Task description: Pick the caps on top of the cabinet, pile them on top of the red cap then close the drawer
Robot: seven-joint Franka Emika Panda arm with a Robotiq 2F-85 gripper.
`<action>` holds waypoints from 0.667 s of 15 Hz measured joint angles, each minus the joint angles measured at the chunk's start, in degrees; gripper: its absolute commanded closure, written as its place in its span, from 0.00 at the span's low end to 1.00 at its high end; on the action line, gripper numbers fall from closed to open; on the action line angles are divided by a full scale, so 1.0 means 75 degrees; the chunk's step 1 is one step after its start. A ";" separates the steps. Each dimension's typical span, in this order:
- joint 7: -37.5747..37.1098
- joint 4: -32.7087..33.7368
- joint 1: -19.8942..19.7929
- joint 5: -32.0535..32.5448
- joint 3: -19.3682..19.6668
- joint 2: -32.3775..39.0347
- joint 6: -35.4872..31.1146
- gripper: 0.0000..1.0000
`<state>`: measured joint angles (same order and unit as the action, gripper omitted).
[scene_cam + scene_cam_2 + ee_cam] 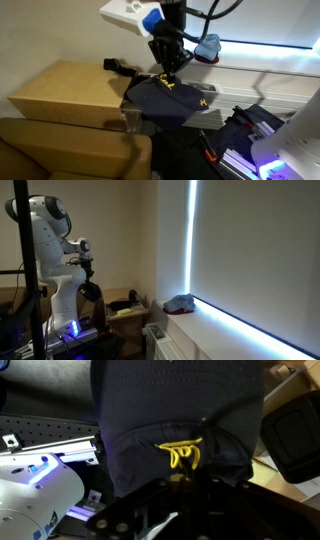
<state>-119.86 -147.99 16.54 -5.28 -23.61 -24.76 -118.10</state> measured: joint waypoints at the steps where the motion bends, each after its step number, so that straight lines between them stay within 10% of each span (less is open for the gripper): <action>1: -0.0119 -0.0057 0.0038 -0.0019 -0.0046 -0.0056 -0.0021 0.94; 6: -0.0018 -0.0054 -0.0121 0.0404 0.0065 0.0025 -0.0214 0.98; 10: -0.1893 -0.0765 -0.0797 0.1372 -0.0133 0.1390 -0.2522 0.98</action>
<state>-134.06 -153.73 10.56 5.01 -24.61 -14.34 -137.01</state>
